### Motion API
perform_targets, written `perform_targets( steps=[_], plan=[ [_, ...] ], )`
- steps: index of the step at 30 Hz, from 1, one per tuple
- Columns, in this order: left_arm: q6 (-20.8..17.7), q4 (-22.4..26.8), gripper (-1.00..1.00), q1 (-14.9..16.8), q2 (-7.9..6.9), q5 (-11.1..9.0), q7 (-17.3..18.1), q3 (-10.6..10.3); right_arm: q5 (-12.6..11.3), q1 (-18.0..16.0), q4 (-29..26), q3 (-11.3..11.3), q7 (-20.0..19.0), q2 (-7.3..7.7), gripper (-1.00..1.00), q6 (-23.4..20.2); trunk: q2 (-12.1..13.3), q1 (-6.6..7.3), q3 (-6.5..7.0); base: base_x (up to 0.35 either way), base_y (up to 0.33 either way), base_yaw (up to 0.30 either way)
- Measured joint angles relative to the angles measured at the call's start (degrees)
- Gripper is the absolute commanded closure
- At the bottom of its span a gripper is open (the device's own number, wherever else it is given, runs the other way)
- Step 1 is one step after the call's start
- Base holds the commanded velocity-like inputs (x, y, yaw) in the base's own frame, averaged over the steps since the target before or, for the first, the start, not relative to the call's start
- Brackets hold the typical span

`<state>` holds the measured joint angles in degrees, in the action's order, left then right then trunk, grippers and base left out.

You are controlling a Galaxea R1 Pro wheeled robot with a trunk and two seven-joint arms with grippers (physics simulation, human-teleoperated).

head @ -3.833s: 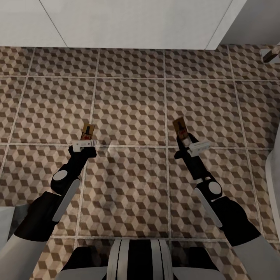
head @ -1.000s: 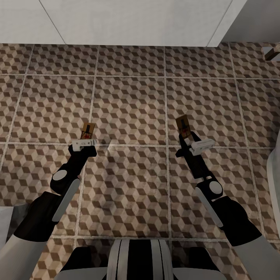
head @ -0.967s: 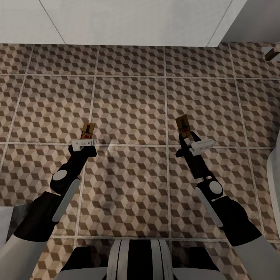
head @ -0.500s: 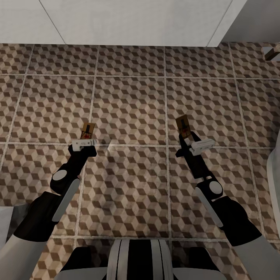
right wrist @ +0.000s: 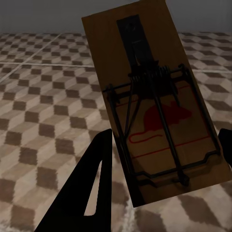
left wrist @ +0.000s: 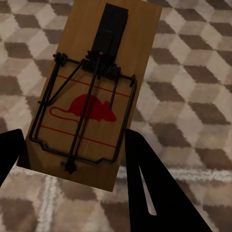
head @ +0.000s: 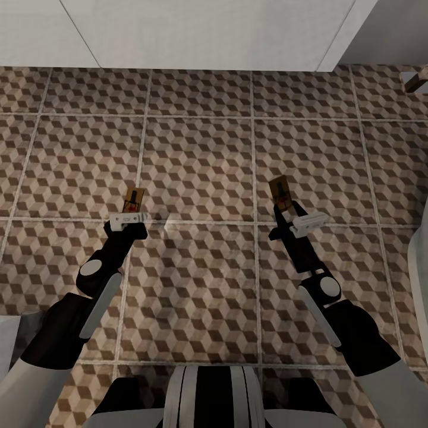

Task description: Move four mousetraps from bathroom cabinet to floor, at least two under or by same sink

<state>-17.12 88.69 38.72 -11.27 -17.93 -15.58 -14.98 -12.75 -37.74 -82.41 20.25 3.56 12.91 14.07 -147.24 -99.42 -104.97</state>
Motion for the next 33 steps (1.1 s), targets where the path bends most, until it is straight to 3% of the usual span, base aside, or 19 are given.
perform_targets(
  steps=[19,23,25,26,28,33],
  plan=[
    [-0.09,0.0,1.0,0.0,0.0,0.0,-0.09,-0.48,0.09,0.0,-1.07,0.08,0.07,0.04,1.0,-0.98,0.0,0.0,0.0,0.0,0.0,0.0],
    [-0.12,0.0,1.0,0.0,0.09,0.0,-0.09,-0.42,0.12,0.0,-1.09,-0.43,0.02,-0.04,1.0,-6.55,0.0,0.0,0.0,0.0,0.0,0.0],
    [-0.07,0.0,1.0,0.0,0.33,0.0,-0.09,-0.38,0.03,-0.01,-1.15,-2.72,-0.07,-0.12,1.0,-10.58,0.0,0.0,0.0,0.0,0.0,0.0],
    [-0.03,0.0,1.0,0.0,0.94,-0.01,-0.06,-0.32,-0.12,-0.08,-1.18,-5.17,-0.2,-0.2,1.0,-12.83,0.0,0.0,0.0,0.0,0.0,0.0],
    [-0.02,0.0,1.0,0.0,1.56,-0.01,-0.03,-0.23,-0.31,-0.18,-1.16,-6.87,-0.39,-0.26,1.0,-15.12,0.0,0.0,0.0,0.0,0.0,0.0],
    [-0.73,0.0,1.0,0.0,2.86,0.07,0.01,-0.09,-0.47,-0.6,-1.17,-8.37,-0.65,-0.36,1.0,-21.34,0.0,0.0,0.0,0.0,0.0,0.0]
  ],
)
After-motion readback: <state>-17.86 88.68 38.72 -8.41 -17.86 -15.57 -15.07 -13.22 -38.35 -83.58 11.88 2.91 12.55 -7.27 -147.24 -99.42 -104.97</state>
